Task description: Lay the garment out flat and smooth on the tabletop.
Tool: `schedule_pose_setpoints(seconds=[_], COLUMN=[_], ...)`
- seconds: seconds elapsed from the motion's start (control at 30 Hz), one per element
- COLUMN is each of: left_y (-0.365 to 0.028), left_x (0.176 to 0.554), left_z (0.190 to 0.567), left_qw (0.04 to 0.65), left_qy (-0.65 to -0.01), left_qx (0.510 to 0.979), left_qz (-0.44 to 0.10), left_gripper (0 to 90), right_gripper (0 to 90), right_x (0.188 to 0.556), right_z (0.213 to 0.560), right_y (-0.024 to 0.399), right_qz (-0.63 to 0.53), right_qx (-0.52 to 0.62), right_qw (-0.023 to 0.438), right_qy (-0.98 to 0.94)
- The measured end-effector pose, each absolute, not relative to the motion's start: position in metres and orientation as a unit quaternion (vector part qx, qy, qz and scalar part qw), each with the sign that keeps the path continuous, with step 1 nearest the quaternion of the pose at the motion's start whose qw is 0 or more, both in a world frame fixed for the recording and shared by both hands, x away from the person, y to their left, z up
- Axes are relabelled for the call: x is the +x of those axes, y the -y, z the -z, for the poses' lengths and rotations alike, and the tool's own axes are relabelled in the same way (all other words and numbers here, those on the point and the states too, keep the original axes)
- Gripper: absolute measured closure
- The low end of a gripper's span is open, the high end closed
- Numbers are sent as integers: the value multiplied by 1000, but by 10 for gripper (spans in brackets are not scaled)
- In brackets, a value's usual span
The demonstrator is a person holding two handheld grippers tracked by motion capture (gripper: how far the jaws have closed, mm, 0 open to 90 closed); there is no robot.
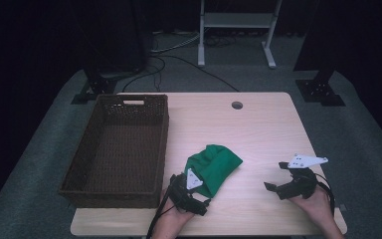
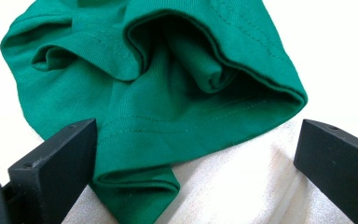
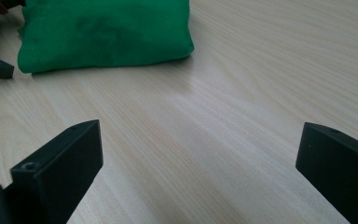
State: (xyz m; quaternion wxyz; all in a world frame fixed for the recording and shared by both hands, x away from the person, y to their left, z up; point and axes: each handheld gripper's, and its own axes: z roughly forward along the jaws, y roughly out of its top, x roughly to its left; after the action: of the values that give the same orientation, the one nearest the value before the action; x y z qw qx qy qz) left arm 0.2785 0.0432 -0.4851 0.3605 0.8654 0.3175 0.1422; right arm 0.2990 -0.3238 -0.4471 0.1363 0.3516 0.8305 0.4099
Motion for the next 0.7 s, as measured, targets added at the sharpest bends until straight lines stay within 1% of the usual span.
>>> schedule_pose_setpoints(seconds=[0.27, 0.7], left_y=[-44, -45], left_x=[278, 278], left_z=[485, 485], left_qw=[361, 361], left_qy=[-317, -314], left_qx=[866, 867], left_qz=[-142, -141], left_gripper=[0, 0], right_gripper=[0, 0], right_x=[301, 310], right_z=[443, 437], right_y=[324, 313], right_qz=[-418, -424], right_qx=[350, 340], right_qw=[130, 127], right_qy=[-828, -829])
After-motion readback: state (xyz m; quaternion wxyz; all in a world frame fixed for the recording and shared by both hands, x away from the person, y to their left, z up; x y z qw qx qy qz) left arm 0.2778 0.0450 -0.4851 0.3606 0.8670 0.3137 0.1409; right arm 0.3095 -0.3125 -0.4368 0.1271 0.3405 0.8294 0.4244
